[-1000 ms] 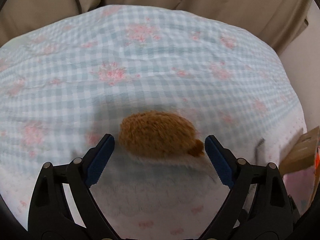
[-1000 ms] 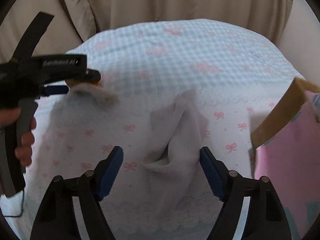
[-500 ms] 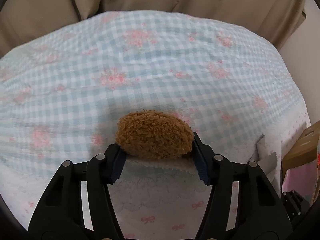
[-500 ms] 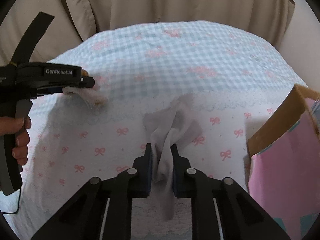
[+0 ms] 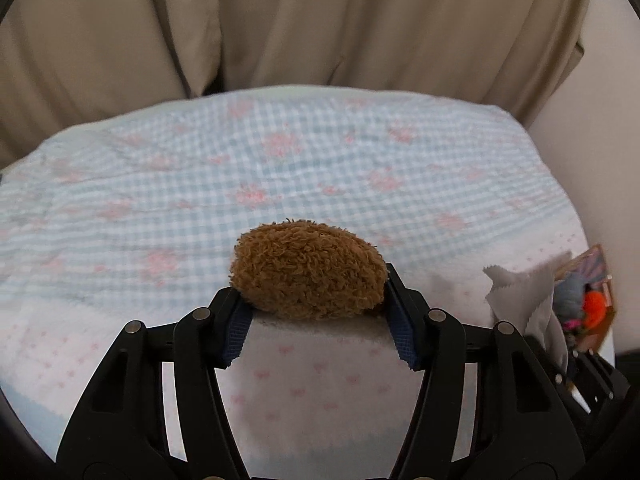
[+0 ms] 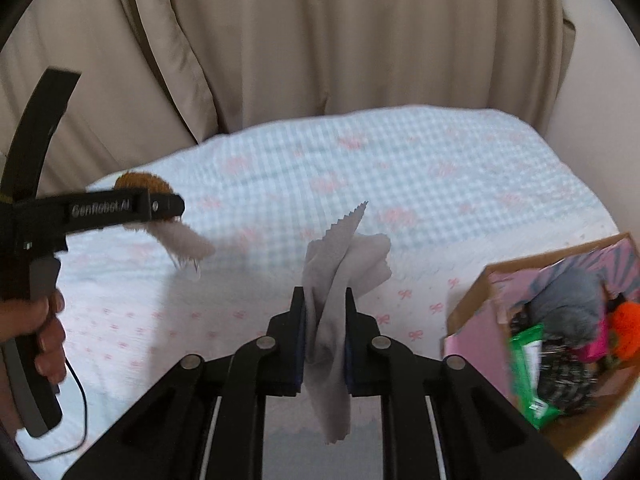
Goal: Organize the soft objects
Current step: 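Carry the brown hair clip and white cloth over the pink box with both tools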
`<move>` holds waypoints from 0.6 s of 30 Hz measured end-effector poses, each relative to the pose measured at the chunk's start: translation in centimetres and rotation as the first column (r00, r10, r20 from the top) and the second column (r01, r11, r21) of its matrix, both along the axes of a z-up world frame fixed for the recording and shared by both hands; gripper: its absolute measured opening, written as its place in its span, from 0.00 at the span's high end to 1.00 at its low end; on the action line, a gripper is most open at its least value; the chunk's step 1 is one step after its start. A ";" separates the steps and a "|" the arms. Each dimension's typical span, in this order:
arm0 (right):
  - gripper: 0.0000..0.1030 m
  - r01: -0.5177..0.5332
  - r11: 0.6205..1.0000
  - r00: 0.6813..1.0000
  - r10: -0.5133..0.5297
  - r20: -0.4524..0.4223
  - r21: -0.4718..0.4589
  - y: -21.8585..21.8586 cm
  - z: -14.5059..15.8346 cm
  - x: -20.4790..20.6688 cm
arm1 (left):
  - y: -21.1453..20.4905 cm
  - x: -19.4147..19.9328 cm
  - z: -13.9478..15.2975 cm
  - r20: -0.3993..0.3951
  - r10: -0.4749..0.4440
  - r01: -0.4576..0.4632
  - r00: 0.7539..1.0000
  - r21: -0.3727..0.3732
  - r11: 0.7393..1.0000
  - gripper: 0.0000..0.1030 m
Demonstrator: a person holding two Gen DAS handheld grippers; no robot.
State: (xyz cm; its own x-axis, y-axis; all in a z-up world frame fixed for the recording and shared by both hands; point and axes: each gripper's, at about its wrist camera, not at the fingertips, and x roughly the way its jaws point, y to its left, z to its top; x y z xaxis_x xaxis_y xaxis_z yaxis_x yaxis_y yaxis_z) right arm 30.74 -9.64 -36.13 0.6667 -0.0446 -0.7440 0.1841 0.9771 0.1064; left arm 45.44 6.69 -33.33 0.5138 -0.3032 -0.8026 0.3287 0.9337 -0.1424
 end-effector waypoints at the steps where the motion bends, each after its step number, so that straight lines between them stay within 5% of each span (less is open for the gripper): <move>1: 0.87 0.001 1.000 1.000 -0.001 0.005 0.004 -0.1 1.0 -0.4 | 0.1 -0.7 0.8 0.002 0.001 -0.001 1.000 -0.001 1.000 0.46; 9: 0.87 0.004 1.000 0.998 -0.004 0.056 0.008 -1.4 11.0 -6.0 | 0.9 -8.0 10.1 0.028 -0.009 0.009 1.000 -0.022 1.000 0.45; 18: 0.87 0.062 0.998 0.992 -0.060 0.110 -0.013 -6.3 20.1 -13.4 | -3.5 -16.3 17.6 0.082 -0.052 0.056 0.995 -0.043 0.998 0.45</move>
